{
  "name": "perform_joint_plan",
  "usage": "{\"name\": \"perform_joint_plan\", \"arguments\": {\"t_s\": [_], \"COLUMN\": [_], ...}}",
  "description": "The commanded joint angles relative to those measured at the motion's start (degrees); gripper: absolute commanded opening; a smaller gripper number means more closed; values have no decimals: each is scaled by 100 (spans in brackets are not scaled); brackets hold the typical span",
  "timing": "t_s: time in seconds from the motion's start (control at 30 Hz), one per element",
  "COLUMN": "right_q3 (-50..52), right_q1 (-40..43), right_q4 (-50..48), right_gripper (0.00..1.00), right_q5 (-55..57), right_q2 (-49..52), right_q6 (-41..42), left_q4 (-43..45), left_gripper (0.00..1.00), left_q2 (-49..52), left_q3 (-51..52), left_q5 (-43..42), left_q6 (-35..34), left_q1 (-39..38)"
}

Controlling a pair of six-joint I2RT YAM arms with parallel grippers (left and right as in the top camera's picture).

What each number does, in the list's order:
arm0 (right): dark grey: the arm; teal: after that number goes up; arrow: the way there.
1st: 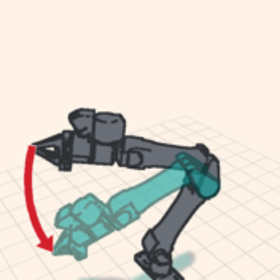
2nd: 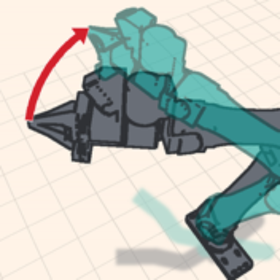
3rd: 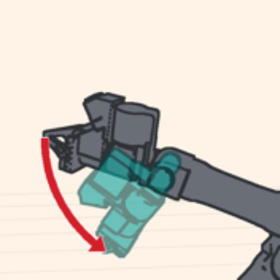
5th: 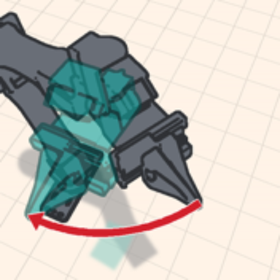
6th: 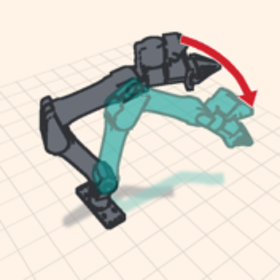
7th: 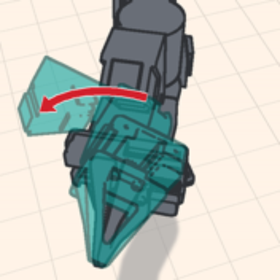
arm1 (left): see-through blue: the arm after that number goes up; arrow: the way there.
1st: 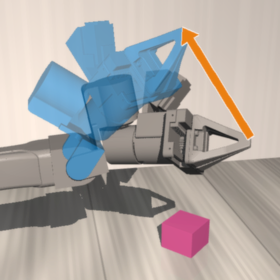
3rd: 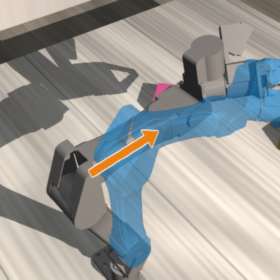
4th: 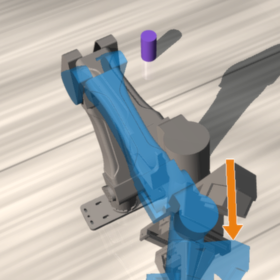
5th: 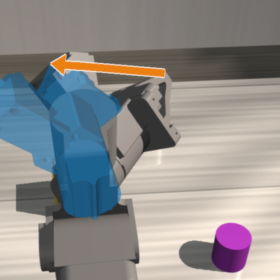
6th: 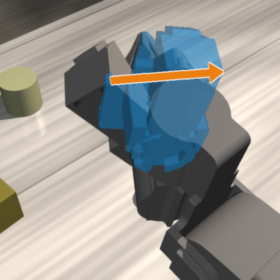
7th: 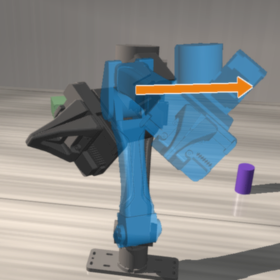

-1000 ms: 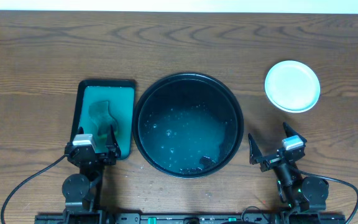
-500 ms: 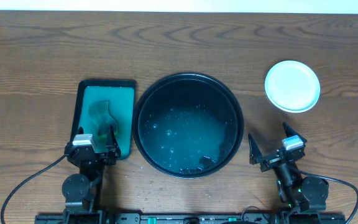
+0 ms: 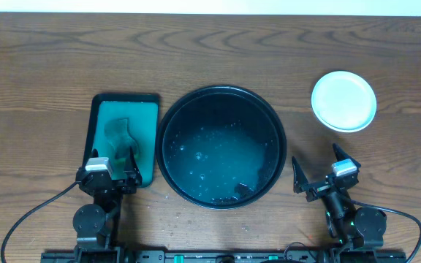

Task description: Clean dirty plates on tray and stack at the side

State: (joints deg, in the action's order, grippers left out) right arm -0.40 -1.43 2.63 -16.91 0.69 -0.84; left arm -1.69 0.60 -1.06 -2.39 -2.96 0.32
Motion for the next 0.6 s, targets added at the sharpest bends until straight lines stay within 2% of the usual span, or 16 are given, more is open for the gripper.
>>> {"name": "perform_joint_plan", "arguments": {"t_s": [0.0, 0.57], "right_q3": [9, 9], "right_q1": [-50, -50], "right_q4": [35, 35], "right_gripper": [99, 99], "right_q5": [57, 57], "right_q2": [-35, -35], "right_q6": [-9, -9], "left_q4": [-236, -236], "left_gripper": [81, 81], "left_q2": [-35, -35], "left_q3": [83, 83], "left_q5": [201, 201], "left_q6": [33, 33], "left_q1": [31, 31]}}
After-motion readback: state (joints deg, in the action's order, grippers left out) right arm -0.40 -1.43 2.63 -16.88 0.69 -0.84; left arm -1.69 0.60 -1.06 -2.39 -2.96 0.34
